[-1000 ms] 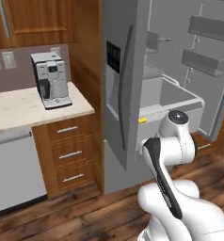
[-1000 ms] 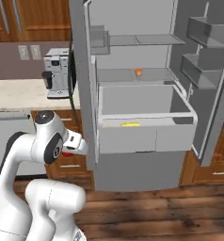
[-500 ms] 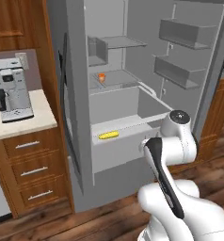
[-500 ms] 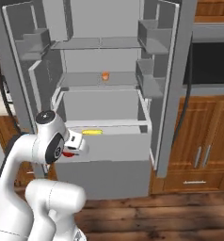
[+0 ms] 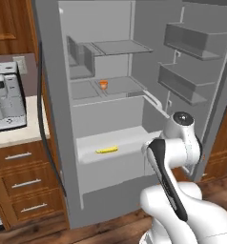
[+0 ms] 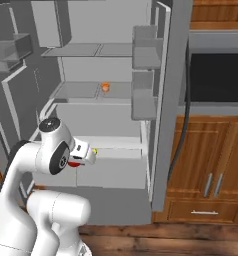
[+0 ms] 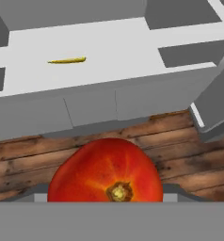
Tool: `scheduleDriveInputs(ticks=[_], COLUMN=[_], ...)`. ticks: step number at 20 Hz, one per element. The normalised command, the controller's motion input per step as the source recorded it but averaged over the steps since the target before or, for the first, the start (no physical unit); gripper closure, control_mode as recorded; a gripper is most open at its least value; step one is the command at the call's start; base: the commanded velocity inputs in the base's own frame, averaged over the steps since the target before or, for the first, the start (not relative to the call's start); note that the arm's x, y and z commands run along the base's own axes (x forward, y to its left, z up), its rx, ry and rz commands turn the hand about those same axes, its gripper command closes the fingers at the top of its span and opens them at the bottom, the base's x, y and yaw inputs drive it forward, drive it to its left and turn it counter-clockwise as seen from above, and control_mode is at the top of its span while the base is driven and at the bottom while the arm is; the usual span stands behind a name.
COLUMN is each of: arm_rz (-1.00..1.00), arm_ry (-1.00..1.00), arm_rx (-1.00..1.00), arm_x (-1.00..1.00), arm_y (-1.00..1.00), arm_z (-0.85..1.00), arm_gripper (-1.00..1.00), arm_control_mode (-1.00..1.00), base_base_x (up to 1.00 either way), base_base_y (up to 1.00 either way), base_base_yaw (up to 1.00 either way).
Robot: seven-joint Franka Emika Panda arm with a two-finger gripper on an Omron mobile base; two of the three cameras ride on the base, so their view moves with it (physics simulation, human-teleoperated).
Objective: Place the tomato and corn inside the fridge drawer. Close the drawer after placing the vegetables.
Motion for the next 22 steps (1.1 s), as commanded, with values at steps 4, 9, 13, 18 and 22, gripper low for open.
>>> scheduleDriveInputs(ticks=[4, 9, 13, 18, 22], arm_rz=[0.00, 0.00, 0.00, 0.00, 0.00], arm_ry=[0.00, 0.00, 0.00, 0.00, 0.00], arm_rx=[0.00, 0.00, 0.00, 0.00, 0.00], arm_x=[0.00, 0.00, 0.00, 0.00, 0.00], arm_y=[0.00, 0.00, 0.00, 0.00, 0.00], arm_z=[0.00, 0.00, 0.00, 0.00, 0.00], arm_gripper=[1.00, 1.00, 1.00, 1.00, 1.00], arm_control_mode=[1.00, 1.00, 1.00, 1.00, 1.00], base_base_x=[0.47, 0.52, 0.44, 0.36, 0.36], base_base_y=[0.00, -0.36, -0.35, -0.37, -0.31], base_base_yaw=[0.16, 0.17, 0.20, 0.19, 0.21])
